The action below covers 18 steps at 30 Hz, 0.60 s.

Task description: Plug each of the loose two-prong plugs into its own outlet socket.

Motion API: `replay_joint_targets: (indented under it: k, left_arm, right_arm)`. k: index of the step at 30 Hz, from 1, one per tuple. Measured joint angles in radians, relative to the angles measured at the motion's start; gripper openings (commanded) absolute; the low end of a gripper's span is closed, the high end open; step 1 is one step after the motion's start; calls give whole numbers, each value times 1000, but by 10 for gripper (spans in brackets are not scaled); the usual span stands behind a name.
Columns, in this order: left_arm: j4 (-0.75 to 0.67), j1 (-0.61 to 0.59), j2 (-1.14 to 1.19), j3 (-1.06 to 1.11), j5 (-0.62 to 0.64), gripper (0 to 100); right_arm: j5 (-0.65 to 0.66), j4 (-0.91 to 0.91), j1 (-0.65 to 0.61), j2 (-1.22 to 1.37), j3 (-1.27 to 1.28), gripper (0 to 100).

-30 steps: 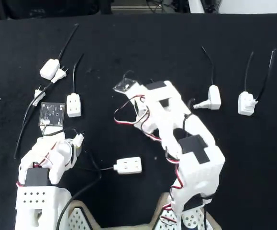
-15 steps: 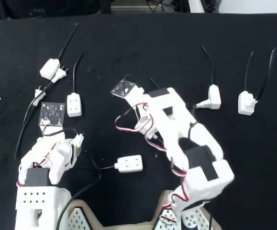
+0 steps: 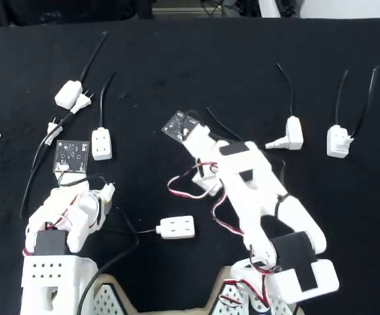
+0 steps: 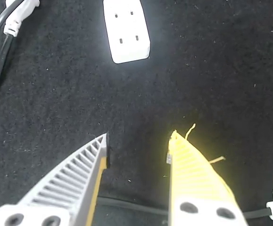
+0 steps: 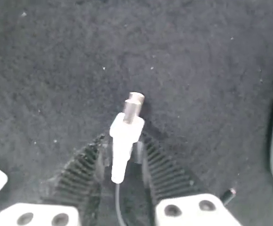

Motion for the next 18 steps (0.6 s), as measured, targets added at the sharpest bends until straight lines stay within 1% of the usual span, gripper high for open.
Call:
replay_joint_targets:
  k: [3, 6, 8, 13, 14, 17, 18]
  left_arm:
    - [0, 0, 0, 0, 0, 212]
    - [0, 0, 0, 0, 0, 212]
    - [0, 0, 0, 0, 0, 212]
    - [0, 0, 0, 0, 0, 212]
    - [0, 0, 0, 0, 0, 212]
    - [0, 0, 0, 0, 0, 212]
    - [0, 0, 0, 0, 0, 212]
  right_arm:
    - [-29, -44, 2, -5, 32, 87]
    - [-54, -49, 0, -9, 34, 163]
    - [-58, -49, 0, -9, 34, 181]
    - [-60, -49, 0, -9, 38, 173]
    - [-60, -49, 0, -9, 46, 148]
    - [-72, -63, 0, -11, 66, 2]
    - [-87, -75, 0, -11, 77, 25]
